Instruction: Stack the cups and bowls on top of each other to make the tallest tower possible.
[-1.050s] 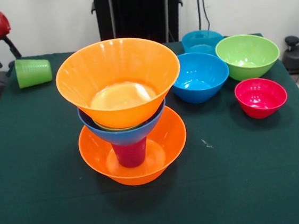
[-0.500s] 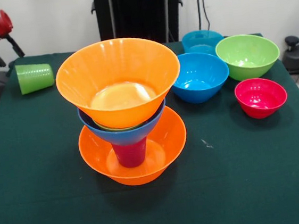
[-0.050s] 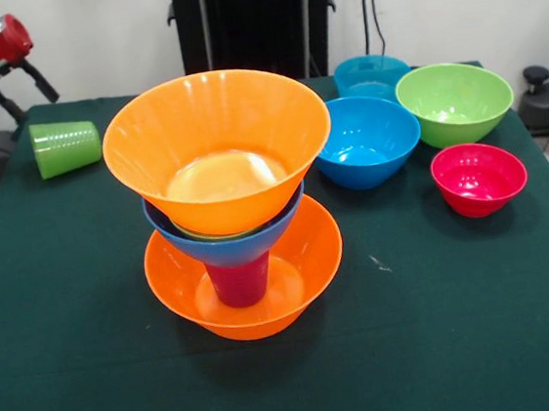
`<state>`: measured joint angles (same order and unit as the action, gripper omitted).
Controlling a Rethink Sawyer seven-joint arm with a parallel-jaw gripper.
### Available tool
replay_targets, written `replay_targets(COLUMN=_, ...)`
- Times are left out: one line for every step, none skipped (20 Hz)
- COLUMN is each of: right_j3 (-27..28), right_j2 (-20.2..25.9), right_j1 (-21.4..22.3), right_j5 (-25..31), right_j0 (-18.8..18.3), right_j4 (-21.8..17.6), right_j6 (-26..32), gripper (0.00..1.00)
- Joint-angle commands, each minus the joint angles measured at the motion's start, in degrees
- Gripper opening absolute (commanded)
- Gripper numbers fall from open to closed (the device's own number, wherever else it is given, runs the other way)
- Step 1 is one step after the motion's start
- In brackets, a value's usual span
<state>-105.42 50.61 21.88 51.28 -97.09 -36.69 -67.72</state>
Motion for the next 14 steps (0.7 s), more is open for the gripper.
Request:
replay_targets(right_j3=-3.5, right_j2=0.6, right_j1=0.5, right_j5=4.7, right_j0=4.4, right_j4=3.9, right_j6=3.7, gripper=1.00)
replay_targets(right_j3=-3.9, right_j2=0.6, right_j1=0.8, right_j5=4.4, right_j0=4.6, right_j4=4.2, right_j6=3.3, gripper=1.00)
replay_targets(right_j3=-4.4, right_j2=0.6, right_j1=1.3, right_j5=3.7, right_j0=4.8, right_j4=4.2, right_j6=2.9, gripper=1.00)
replay_targets(right_j3=-4.5, right_j2=0.5, right_j1=1.5, right_j5=3.4, right_j0=5.0, right_j4=4.2, right_j6=3.0, gripper=1.00)
replay_targets(right_j3=-4.6, right_j2=0.3, right_j1=1.6, right_j5=3.0, right_j0=5.2, right_j4=4.2, right_j6=3.0, gripper=1.00)
replay_targets(right_j3=-4.4, right_j2=0.2, right_j1=1.6, right_j5=2.9, right_j0=5.4, right_j4=4.1, right_j6=3.3, gripper=1.00)
replay_targets(right_j3=-4.2, right_j2=0.1, right_j1=1.6, right_j5=2.7, right_j0=5.5, right_j4=4.1, right_j6=3.6, gripper=1.00)
replay_targets(right_j3=-3.9, right_j2=-0.1, right_j1=1.5, right_j5=2.5, right_j0=5.7, right_j4=3.8, right_j6=3.8, gripper=1.00)
replay_targets(right_j3=-3.5, right_j2=-0.3, right_j1=1.6, right_j5=2.3, right_j0=6.1, right_j4=3.3, right_j6=4.0, gripper=1.00)
replay_targets(right_j3=-3.0, right_j2=-0.8, right_j1=1.7, right_j5=1.9, right_j0=6.5, right_j4=2.5, right_j6=4.3, gripper=1.00)
replay_targets(right_j3=-2.5, right_j2=-1.2, right_j1=2.0, right_j5=1.6, right_j0=7.1, right_j4=1.5, right_j6=4.5, gripper=1.00)
replay_targets(right_j3=-2.1, right_j2=-1.6, right_j1=2.0, right_j5=1.4, right_j0=7.5, right_j4=0.8, right_j6=4.8, gripper=1.00)
replay_targets(right_j3=-1.8, right_j2=-1.7, right_j1=1.9, right_j5=1.3, right_j0=7.7, right_j4=0.8, right_j6=4.8, gripper=1.00)
replay_targets(right_j3=-1.3, right_j2=-2.1, right_j1=1.7, right_j5=1.0, right_j0=8.1, right_j4=0.1, right_j6=5.1, gripper=1.00)
